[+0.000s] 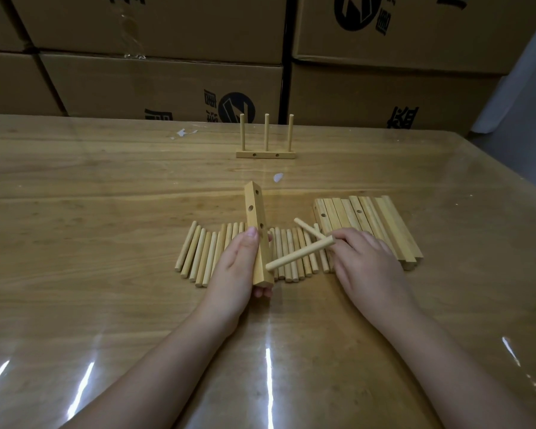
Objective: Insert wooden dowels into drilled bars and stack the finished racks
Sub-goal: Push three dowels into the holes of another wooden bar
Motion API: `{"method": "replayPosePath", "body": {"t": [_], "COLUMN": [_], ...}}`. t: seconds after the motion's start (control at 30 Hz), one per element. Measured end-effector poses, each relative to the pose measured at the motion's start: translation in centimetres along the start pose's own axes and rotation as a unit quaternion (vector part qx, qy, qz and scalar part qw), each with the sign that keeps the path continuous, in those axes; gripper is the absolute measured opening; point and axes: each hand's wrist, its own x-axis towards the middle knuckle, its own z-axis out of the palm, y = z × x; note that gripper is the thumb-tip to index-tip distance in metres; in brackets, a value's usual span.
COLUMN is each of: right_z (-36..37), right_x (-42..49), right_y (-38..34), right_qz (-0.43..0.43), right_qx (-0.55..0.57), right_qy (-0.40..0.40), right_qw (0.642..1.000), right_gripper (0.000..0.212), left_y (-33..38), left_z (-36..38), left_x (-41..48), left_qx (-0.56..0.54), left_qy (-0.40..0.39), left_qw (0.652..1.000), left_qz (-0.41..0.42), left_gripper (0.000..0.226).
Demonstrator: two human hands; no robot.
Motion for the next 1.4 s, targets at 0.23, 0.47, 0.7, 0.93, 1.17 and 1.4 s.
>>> {"method": "replayPosePath", "body": {"t": [0.23, 0.47, 0.7, 0.93, 1.17, 1.4], "right_z": [-0.1, -0.6, -0.6, -1.0, -1.0, -1.1], "right_x": [-0.1, 0.1, 0.1, 0.5, 0.7, 0.7], "right_y": [0.0, -0.4, -0.5, -0.6, -0.8, -0.8], "right_qz": [0.054, 0.053, 0.085, 0.214, 0.282, 0.244], "right_qx": [0.054, 0.086, 0.232, 0.511, 0.647, 0.595], "right_qy": [0.026, 0.066, 0.107, 0.102, 0.073, 0.096], "right_qw": [0.997, 0.993, 0.963, 0.826, 0.705, 0.76], "right_gripper": [0.018, 0.015, 0.021, 0.013, 0.024, 0.021], "left_y": [0.1, -0.2, -0.5, -0.7, -0.7, -0.7], "left_z": [0.0, 0.0, 0.0, -0.1, -0.1, -0.2], "left_x": [0.0, 0.1, 0.2, 0.3, 0.2, 0.2], "left_qx": [0.001, -0.008, -0.007, 0.005, 0.019, 0.012], "left_qy": [-0.004, 0.002, 0.01, 0.011, 0.007, 0.003], "left_qw": [1.0, 1.0, 1.0, 1.0, 1.0, 1.0], "left_qz": [0.003, 0.002, 0.003, 0.001, -0.001, 0.008], "left_gripper": [0.055, 0.054, 0.041, 0.04, 0.041, 0.037]}}
